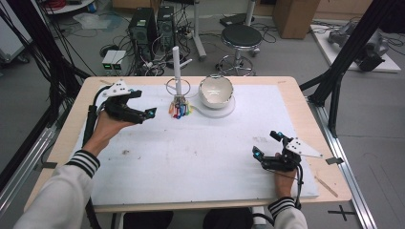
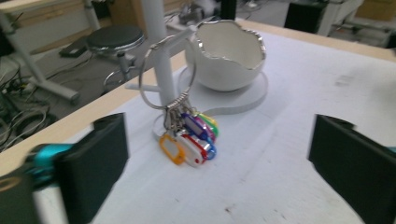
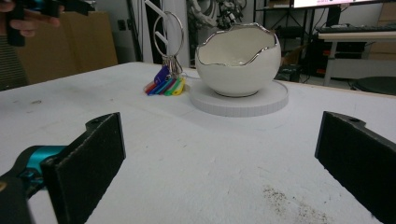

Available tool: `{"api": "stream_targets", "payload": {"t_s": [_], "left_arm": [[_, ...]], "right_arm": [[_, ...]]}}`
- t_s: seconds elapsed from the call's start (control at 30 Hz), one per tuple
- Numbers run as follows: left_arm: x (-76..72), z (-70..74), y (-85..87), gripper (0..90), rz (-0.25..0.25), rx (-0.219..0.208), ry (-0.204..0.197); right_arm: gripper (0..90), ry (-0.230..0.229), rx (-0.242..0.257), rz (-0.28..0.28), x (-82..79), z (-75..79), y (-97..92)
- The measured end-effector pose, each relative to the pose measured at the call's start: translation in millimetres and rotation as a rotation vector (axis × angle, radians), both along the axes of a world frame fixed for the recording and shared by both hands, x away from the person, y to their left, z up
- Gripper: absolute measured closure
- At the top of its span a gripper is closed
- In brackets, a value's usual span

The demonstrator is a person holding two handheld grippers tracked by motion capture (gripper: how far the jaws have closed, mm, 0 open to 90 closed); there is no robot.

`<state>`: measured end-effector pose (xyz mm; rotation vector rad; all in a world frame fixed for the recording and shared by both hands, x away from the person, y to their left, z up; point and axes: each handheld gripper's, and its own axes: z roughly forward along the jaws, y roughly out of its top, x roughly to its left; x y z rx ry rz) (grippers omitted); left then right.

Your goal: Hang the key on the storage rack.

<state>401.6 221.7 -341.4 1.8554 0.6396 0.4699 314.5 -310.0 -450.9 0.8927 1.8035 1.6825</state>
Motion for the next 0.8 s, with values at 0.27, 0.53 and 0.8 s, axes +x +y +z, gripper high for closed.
{"api": "stream_targets", "payload": {"t_s": [0.27, 0.53, 0.8], "left_arm": [[-32.2, -11.4, 18.1, 1.7, -0.008, -0.048, -0.077], [-60.0, -47.3, 42.8, 1.7, 0.031, -0.114, -0.093], [-81.7, -81.4, 55.5, 1.7, 0.061, -0.203, -0.107]], "right_arm": [[1.2, -0.001, 0.004, 0.000, -0.1, 0.0, -0.1], [1.2, -0.011, 0.000, -0.002, -0.6, -0.1, -0.1], [1.2, -0.008, -0.001, -0.001, -0.4, -0.1, 0.0]]}}
